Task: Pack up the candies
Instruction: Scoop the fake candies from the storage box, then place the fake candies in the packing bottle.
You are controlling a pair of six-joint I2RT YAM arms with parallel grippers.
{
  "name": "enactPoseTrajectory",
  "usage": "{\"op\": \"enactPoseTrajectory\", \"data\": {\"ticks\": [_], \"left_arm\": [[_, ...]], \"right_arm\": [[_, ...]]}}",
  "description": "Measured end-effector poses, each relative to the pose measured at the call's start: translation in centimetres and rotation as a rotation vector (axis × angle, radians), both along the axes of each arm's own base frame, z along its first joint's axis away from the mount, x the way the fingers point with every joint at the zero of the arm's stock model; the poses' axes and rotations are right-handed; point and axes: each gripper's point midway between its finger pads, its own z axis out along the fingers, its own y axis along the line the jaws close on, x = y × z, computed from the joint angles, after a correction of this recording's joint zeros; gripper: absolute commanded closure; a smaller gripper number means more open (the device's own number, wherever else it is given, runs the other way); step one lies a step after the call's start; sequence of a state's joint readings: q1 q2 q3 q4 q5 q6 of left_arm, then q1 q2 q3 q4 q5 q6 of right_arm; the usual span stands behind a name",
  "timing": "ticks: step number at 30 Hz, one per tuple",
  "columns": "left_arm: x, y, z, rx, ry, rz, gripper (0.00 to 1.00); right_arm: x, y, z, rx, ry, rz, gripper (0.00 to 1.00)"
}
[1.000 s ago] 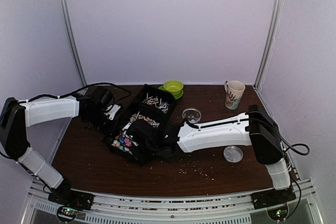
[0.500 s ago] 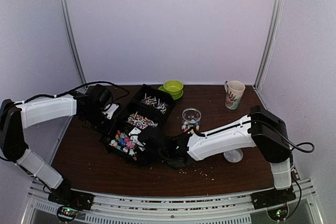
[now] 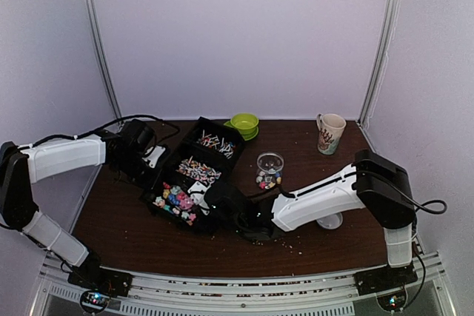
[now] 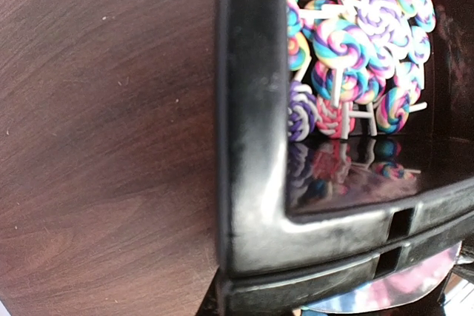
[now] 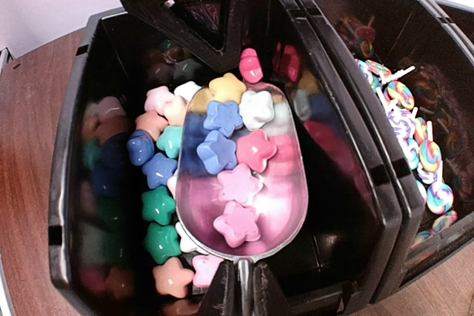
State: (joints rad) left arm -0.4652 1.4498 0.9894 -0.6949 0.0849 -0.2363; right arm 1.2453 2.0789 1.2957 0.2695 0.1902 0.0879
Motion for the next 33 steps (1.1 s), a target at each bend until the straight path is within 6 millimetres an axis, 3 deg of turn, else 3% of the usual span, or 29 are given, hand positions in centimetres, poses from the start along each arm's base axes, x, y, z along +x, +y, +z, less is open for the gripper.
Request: {"op": "enactPoseTrajectory", "data": {"ticks": [18, 26, 33], "left_arm": [[0.0, -0.1, 0.1, -0.056, 0.025, 0.021, 1.0], [-0.1, -0.8, 0.3, -0.097, 0.036, 0.014, 1.0], [0.2, 0.0, 0.0, -0.073, 0.035, 0.042, 1.0]], "right_arm": [[-1.0, -2.4, 1.6, 0.082, -0.036, 0.016, 1.0], [-1.2, -3.5, 3.3, 0.101, -0.083, 0.022, 1.0], [-0.8, -5.4, 5.0, 0.117, -0.14, -0.019, 1.0]]}}
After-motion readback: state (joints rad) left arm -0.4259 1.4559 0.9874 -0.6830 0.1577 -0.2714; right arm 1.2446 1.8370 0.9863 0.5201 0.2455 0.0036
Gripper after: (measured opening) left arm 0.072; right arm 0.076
